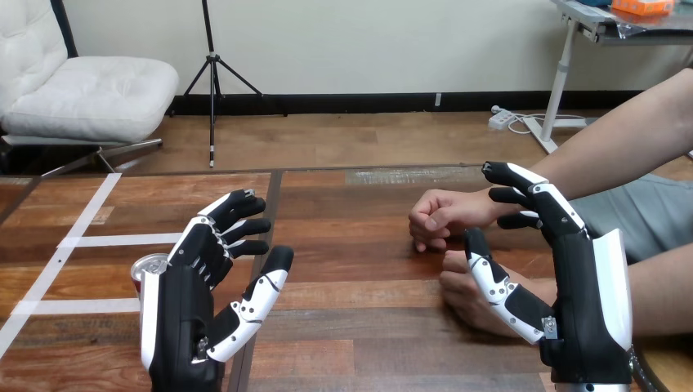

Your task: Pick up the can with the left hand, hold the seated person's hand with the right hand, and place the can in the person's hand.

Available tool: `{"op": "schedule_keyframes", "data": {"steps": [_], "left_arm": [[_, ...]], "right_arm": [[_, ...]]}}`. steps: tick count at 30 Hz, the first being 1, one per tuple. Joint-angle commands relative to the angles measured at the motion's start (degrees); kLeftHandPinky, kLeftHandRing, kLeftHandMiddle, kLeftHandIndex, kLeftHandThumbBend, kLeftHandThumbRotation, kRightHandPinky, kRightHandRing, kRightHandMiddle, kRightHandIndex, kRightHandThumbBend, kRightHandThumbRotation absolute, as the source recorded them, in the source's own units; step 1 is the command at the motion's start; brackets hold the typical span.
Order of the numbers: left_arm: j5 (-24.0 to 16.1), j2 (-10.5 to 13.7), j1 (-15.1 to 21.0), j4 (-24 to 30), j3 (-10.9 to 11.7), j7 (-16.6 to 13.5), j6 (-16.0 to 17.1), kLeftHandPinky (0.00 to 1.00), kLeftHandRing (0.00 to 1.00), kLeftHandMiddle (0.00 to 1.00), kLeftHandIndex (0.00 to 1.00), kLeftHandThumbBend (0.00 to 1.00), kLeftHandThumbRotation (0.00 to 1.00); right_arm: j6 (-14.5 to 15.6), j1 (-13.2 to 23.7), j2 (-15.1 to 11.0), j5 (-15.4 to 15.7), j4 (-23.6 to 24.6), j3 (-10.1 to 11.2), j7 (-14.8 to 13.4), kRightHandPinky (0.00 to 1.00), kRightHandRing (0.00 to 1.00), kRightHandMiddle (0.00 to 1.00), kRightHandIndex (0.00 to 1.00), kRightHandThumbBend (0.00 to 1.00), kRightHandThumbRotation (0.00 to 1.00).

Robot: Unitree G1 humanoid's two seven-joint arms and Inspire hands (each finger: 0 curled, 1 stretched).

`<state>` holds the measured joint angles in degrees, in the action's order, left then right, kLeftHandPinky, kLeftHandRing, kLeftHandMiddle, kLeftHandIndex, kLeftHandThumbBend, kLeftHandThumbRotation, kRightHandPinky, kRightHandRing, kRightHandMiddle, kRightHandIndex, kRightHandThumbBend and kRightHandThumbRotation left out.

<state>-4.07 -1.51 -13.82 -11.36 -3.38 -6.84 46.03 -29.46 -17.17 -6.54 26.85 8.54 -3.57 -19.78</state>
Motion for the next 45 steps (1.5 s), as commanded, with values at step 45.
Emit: {"op": "schedule_keyframes", "data": {"steps": [45], "left_arm": [[0.32, -1.62, -0.11, 2.72, -0.31, -0.02, 1.35, 0.61, 0.69, 0.74, 0.73, 0.53, 0.23]], "right_arm": [[0.71, 2.55, 0.93, -0.76, 2.02, 0.36, 0.43, 0.64, 0.75, 0.79, 0.76, 0.32, 0.00]]}}
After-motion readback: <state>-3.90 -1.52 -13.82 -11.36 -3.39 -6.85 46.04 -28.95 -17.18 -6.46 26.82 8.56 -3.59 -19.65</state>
